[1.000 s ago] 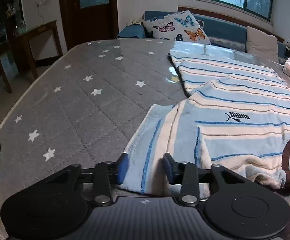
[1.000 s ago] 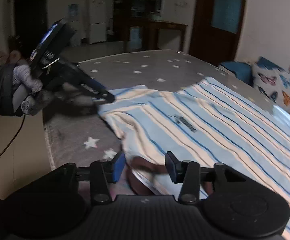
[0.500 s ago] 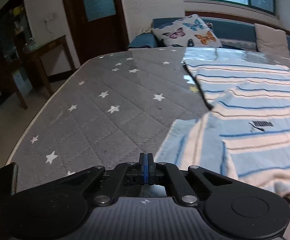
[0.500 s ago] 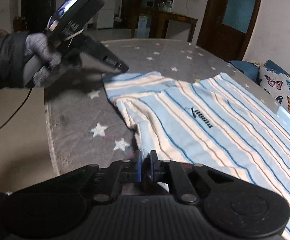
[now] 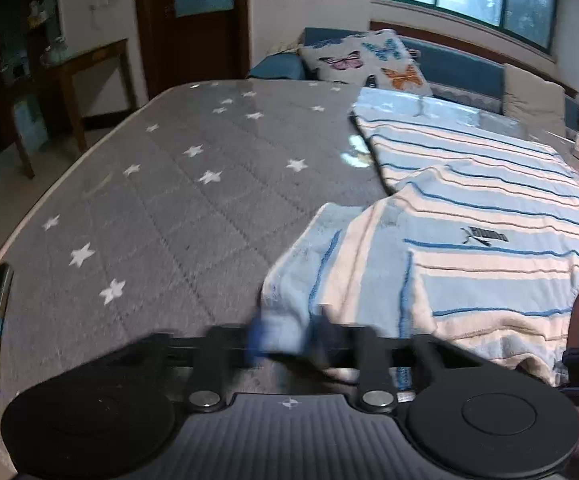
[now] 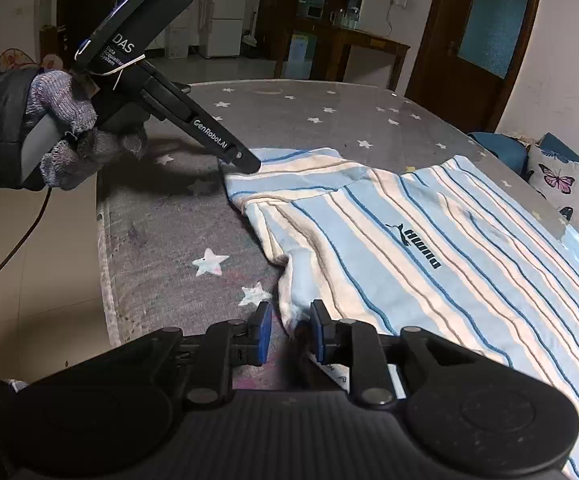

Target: Fold clothes

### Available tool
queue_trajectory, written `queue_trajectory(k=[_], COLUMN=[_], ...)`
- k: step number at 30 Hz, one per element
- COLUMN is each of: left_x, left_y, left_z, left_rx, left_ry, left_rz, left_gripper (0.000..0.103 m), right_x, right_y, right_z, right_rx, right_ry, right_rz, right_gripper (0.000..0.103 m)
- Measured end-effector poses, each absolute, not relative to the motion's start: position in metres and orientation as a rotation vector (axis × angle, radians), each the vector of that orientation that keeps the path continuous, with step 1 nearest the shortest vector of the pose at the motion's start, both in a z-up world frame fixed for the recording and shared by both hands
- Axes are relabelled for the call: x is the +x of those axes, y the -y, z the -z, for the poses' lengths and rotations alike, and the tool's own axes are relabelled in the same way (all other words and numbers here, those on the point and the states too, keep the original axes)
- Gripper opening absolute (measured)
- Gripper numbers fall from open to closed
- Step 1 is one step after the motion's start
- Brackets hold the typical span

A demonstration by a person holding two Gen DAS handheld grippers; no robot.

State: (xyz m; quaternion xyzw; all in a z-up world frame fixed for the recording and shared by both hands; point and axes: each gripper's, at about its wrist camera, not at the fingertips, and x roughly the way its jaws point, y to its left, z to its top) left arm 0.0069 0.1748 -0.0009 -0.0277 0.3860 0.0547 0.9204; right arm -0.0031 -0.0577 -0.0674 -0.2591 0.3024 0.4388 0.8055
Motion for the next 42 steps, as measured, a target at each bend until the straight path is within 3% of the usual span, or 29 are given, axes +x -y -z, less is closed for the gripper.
queue_trajectory(k=[10,17,18,20,26,37,39,41,42], left_x=[0.022,0.018,0.015,0.008,-0.003,-0.004,-0.005,-0.003,-0.003], left_y=[-0.165,-0.176,-0.178,-0.182,-0.180,-0.179,-0.178,-0.178,-0.180], left_z=[-0.020,-0.007,-0.007,-0.008,-0.007,-0.002,-0.002,-0.002,-0.002], left_rx=[0.039,-0.045,-0.064,-0.088,-0.120,-0.208,-0.202,-0.193,-0.204], left_ry=[-0.721,-0.776,-0.779,-0.784,-0.800,-0.813,-0.806,-0.802,-0.802], left_rz=[-0.135,-0.137,-0.141,-0.164,-0.179,-0.218,-0.213,-0.212,-0.203], left_gripper=[0.006,0.011,0.014,0.037,0.052,0.050,0.042,0.018,0.012], right_x=[-0.001,0.006,0.009,0.017,0.027,0.042,0.048,0.052,0.054], right_y=[0.053,0.057,0.058,0.057,0.047,0.038,0.027,0.015,0.011], right_z=[0.069,0.057,0.054,0.051,0.068,0.056,0.056,0.057,0.058], right_rx=[-0.536,-0.485,-0.467,-0.433,-0.427,-0.369,-0.367,-0.361,-0.354], right_ry=[-0.660,-0.668,-0.663,-0.665,-0.736,-0.715,-0.706,-0.707,-0.711], right_rz=[-0.944,-0.969,-0.965,-0.946,-0.943,-0.927,-0.927,-0.930,-0.933], right_gripper=[0.019,0.020,0.020,0.020,0.021,0.022,0.022,0.022,0.022])
